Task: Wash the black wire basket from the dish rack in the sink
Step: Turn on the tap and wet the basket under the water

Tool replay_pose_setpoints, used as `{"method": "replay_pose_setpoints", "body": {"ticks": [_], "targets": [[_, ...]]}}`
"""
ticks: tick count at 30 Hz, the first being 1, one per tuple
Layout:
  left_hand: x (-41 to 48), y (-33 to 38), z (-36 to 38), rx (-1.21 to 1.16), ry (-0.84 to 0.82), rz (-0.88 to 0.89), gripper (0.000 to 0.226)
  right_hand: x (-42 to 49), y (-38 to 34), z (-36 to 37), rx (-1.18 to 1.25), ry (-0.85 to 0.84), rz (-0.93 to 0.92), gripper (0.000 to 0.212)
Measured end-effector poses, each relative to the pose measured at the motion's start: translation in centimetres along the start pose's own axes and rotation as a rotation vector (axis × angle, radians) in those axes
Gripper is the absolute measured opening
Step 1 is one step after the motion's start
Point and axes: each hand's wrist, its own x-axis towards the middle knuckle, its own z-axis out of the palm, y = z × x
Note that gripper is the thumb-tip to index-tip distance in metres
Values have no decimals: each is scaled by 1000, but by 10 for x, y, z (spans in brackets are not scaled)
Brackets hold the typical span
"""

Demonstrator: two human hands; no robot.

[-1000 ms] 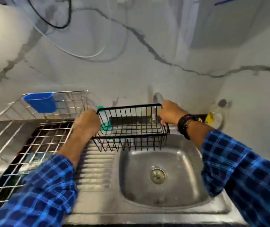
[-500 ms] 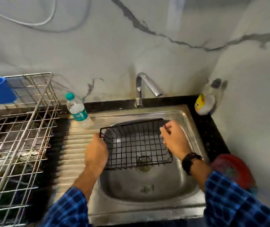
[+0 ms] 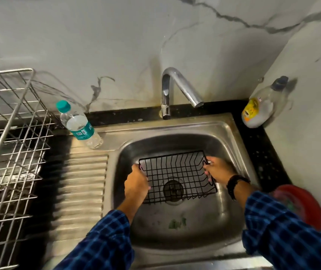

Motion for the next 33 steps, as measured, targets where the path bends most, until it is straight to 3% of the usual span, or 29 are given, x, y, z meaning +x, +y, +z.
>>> {"method": "replay_pose_setpoints", "body": {"ticks": [3, 14, 18, 21, 22, 25, 28, 33], "targets": [[10, 3, 5, -16, 0, 0, 52, 12, 3, 5, 5, -5, 15, 52], [42, -4, 27, -61, -33, -62, 76, 25, 12, 10, 96, -73, 30, 61], [49, -8, 27, -273, -63, -89, 63, 9, 3, 6, -97, -86, -23, 58], [50, -7, 22, -287, -25, -82, 50, -11, -17, 7, -180, 76, -77, 57], [46, -5, 20, -298, -11, -82, 42, -18, -31, 5, -116, 176, -149, 53], [36, -3, 16, -224, -19, -104, 49, -45, -96, -13, 244, 326, -494, 40], [33, -8, 13, -181, -54, -137, 51, -69, -165, -43, 465, 211, -626, 42], [8, -17, 6, -169, -122, -123, 53, -87, -206, -58, 344, -29, -549, 46]]}}
